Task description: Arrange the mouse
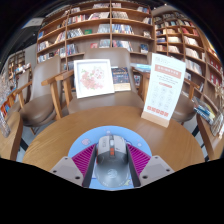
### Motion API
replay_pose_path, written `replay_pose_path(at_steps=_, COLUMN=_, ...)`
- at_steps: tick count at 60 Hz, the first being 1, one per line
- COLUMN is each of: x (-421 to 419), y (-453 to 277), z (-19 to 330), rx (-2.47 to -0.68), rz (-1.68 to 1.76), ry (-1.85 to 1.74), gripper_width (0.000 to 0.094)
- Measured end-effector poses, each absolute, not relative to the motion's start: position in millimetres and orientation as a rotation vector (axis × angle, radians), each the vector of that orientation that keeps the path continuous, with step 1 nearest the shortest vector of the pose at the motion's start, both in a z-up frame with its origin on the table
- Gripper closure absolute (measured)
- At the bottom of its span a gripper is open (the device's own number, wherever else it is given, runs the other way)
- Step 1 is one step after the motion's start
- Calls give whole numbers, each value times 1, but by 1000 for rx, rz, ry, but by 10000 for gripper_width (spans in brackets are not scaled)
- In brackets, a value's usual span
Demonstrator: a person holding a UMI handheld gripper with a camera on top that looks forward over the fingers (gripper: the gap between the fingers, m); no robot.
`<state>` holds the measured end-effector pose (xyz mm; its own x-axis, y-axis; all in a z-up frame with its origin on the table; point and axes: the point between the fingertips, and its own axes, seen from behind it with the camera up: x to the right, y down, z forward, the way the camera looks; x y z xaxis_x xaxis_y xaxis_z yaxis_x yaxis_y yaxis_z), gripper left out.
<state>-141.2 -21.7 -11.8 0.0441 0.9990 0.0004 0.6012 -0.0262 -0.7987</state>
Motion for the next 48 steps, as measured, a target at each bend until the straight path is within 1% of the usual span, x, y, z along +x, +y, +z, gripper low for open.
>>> replay_pose_path(at_steps=2, x=-139, y=-25, z=-13, rx=-1700, rz=812, ry=-1640, gripper_width=248)
replay_pose_path(at_steps=4, x=-136, y=-32, z=-12, rx=-1699, rz=836, ry=-1660, gripper_width=90)
replay_pose_path(at_steps=5, x=-134, y=-35, z=-10, rx=-1699, rz=847, ry=-1667, gripper_width=81)
replay_pose_path(at_steps=6, x=-131, y=-36, z=-9, rx=-1703, rz=854, ry=-1670, gripper_width=112)
replay_pose_path(at_steps=7, x=-129, y=-36, z=-6, rx=-1706, rz=856, ry=-1668, gripper_width=124)
replay_pose_path(at_steps=9, x=-124, y=-36, z=1, rx=-1705, rz=855, ry=-1658, gripper_width=111)
replay_pose_path(at_steps=11, x=-117, y=-33, z=11, rx=-1696, rz=852, ry=-1645, gripper_width=79)
replay_pose_path(at_steps=16, x=-88, y=-32, z=37, rx=-1683, rz=861, ry=-1620, gripper_width=86)
replay_pose_path(at_steps=22, x=-37, y=-33, z=77, rx=-1674, rz=909, ry=-1598, gripper_width=82)
replay_pose_path(at_steps=29, x=33, y=-26, z=111, rx=-1645, rz=913, ry=-1594, gripper_width=81)
replay_pose_path(at_steps=38, x=126, y=-16, z=133, rx=-1663, rz=858, ry=-1600, gripper_width=85)
replay_pose_path(at_steps=48, x=207, y=-19, z=154, rx=-1642, rz=897, ry=-1589, gripper_width=84)
